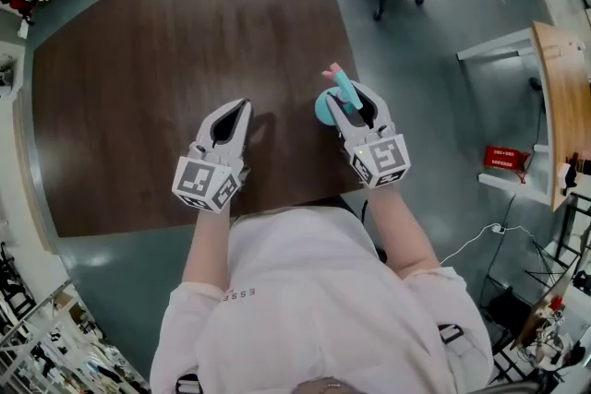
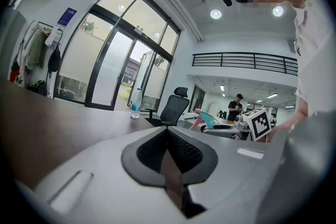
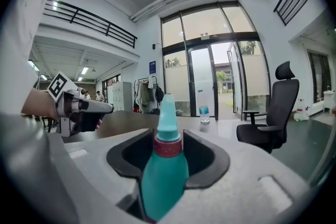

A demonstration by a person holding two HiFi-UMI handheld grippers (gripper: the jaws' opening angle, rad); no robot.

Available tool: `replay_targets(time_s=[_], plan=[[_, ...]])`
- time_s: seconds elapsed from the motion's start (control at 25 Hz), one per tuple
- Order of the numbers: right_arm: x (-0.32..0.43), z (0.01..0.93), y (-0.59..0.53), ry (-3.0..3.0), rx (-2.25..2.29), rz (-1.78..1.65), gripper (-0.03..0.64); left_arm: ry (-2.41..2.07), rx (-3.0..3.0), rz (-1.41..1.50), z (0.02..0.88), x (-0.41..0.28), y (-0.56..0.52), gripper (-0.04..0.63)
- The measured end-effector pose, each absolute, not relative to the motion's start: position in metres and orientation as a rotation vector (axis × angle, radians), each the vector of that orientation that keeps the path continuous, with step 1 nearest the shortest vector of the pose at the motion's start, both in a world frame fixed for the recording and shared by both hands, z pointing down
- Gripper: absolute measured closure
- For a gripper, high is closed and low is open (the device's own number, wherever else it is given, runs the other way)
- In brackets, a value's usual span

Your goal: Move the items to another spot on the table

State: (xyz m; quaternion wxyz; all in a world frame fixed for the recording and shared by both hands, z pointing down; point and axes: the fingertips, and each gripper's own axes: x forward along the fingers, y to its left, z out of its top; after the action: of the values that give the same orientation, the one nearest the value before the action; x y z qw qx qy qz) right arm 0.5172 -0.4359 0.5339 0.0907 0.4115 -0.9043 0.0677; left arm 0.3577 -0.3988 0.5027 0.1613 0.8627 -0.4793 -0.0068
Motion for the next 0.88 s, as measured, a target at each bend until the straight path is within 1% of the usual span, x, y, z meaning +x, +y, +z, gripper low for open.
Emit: replay_targets(time_s=[0.32, 0.56, 0.6, 0.64, 0.68, 0.88], plan=[[0.512, 0.539, -0.432, -2.732, 1.196, 0.045, 0.453, -1.399, 2.470, 0.007, 0.515, 0.358, -0.400, 0.588], [0.514, 0.538, -0.433, -2.694, 1.267, 0.066, 0.446, -1.376, 2.474, 0.006, 0.511, 0.355, -0.394, 0.588], [0.514, 0.534, -0.432, -2.689, 1.286, 0.065, 0.432, -1.379, 2.469, 0.003, 0.508, 0.351, -0.393, 0.588], [0.514, 0.530, -0.431, -2.684, 1.304, 0.067, 0.396, -1.379, 2.464, -0.003, 0.505, 0.348, -0.392, 0.588], [0.514, 0.527, -0.428, -2.677, 1.321, 0.076, 0.385, -1.376, 2.462, -0.010, 0.501, 0.344, -0.390, 0.588], [0.524, 0.509, -0.409, -2.604, 1.458, 0.155, 0.380, -1.323, 2.496, -0.033, 0.475, 0.331, -0.376, 0.588]])
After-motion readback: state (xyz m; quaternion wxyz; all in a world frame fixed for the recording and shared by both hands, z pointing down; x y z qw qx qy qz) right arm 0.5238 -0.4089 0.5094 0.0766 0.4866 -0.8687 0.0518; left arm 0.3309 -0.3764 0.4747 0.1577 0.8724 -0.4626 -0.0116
